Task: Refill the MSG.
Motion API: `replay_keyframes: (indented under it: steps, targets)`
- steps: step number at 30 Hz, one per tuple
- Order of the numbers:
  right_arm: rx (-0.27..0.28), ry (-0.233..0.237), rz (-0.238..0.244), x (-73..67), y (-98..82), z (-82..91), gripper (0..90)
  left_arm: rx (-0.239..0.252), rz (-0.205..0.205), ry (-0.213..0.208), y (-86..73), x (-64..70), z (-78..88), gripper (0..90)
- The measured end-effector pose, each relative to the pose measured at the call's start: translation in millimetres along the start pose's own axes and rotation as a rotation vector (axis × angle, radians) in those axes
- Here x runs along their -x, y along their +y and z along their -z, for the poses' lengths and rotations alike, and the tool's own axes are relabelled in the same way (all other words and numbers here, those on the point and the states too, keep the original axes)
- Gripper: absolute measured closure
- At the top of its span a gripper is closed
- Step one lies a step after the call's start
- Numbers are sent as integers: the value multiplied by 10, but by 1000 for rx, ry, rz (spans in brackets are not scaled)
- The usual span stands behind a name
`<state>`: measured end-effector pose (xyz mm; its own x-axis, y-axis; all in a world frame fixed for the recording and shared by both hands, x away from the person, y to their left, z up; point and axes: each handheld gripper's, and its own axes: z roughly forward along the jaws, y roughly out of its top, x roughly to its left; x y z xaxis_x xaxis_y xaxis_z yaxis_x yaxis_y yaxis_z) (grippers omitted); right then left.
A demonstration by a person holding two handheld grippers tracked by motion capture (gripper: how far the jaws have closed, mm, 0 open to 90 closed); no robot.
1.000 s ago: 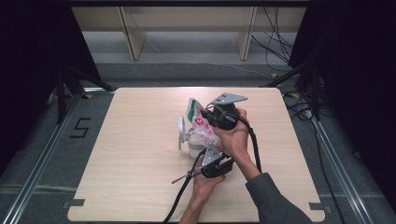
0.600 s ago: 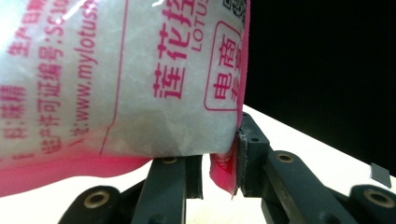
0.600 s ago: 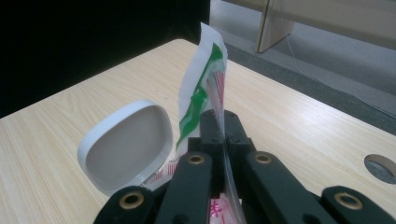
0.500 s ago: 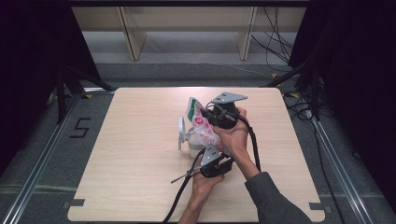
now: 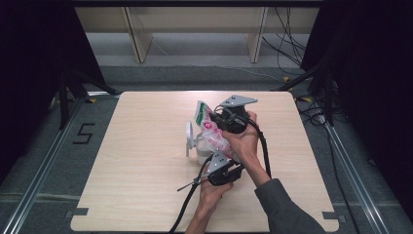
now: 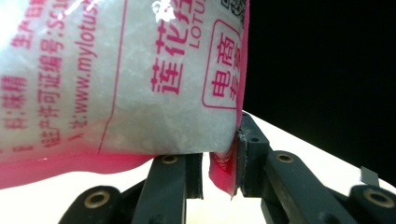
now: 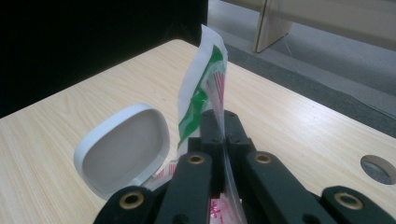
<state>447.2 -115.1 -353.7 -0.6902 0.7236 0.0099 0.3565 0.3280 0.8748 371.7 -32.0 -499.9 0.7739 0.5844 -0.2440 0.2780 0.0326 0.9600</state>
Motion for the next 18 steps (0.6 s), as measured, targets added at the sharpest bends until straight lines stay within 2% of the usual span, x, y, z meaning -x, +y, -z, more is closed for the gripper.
replay_keyframes:
  steps: [1,2,6,8,10,13,14,17,18]
  targets:
    - [3,-5,4,7,-1,-1,900,-14,0,11,8,4,11,750]
    - [2,-11,-14,-3,-4,-2,900,-27,-4,19,12,6,21,751]
    - [11,-2,-3,14,-3,-17,900,-13,3,11,8,3,21,751]
    - [19,-17,-16,-2,-6,-18,900,-9,6,9,9,9,19,751]
    - [16,-17,0,9,-1,-17,900,-17,-4,8,12,10,27,751]
    - [14,-18,-1,10,-1,-20,900,-6,-1,-9,8,1,12,751]
    - [-8,-14,-2,10,2,-14,900,-8,-1,-2,8,7,14,751]
    - [2,-9,13,20,6,-32,900,-5,-2,4,11,12,25,751]
    - [2,-11,-7,14,5,-27,900,-5,0,6,14,8,26,751]
